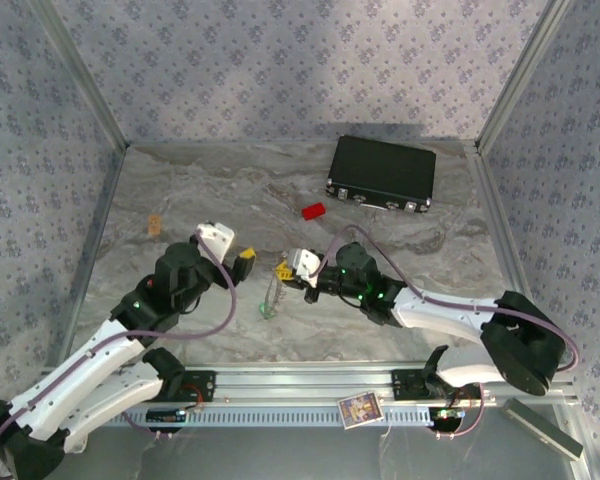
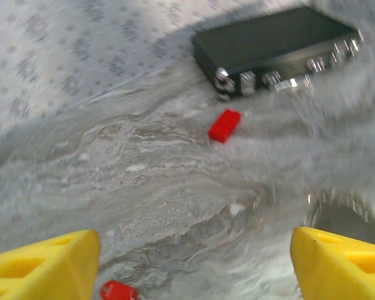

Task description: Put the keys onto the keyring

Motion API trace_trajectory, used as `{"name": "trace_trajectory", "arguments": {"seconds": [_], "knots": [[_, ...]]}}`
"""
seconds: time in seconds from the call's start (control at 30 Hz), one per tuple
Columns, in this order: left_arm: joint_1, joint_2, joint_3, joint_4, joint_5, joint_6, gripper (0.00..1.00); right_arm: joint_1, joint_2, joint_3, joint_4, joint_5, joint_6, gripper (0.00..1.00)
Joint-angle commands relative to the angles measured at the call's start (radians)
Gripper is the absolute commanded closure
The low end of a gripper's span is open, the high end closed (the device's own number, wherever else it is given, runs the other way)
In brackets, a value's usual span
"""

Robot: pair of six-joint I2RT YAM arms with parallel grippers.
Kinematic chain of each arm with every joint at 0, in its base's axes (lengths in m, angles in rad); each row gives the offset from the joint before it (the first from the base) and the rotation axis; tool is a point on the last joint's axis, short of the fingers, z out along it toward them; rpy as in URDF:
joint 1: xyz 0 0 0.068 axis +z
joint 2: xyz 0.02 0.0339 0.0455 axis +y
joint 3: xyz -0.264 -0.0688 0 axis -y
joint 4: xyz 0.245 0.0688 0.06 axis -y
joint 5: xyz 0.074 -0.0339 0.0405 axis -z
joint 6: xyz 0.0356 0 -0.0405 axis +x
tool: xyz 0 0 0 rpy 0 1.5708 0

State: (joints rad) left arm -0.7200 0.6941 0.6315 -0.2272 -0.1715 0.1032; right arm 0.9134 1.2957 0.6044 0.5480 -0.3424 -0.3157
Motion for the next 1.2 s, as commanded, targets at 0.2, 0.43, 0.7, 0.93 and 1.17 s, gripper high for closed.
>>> {"name": "trace_trajectory", "arguments": {"seconds": [0.2,0.43,0.7,0.93,1.17], "knots": [[0.086,-0.075,-0.044,-0.004,0.363,0.402,0.42,-0.022,-0.086,0.095,-0.282,-0.085,-0.083,1.0],[0.108,-0.045,-0.066,0.03,0.61,0.484,0.53,-0.036,-0.111,0.179,-0.499,-0.089,-0.147,1.0],[0.077,0.078,-0.039,0.125,0.712,0.476,0.6,-0.033,-0.108,0.305,-0.734,-0.066,-0.205,1.0],[0.057,0.158,-0.018,0.148,0.737,0.477,0.7,-0.027,-0.079,0.383,-0.84,-0.064,-0.244,1.0],[0.042,0.182,-0.024,0.191,0.763,0.418,0.73,-0.019,-0.046,0.43,-0.882,-0.055,-0.26,1.0]]}}
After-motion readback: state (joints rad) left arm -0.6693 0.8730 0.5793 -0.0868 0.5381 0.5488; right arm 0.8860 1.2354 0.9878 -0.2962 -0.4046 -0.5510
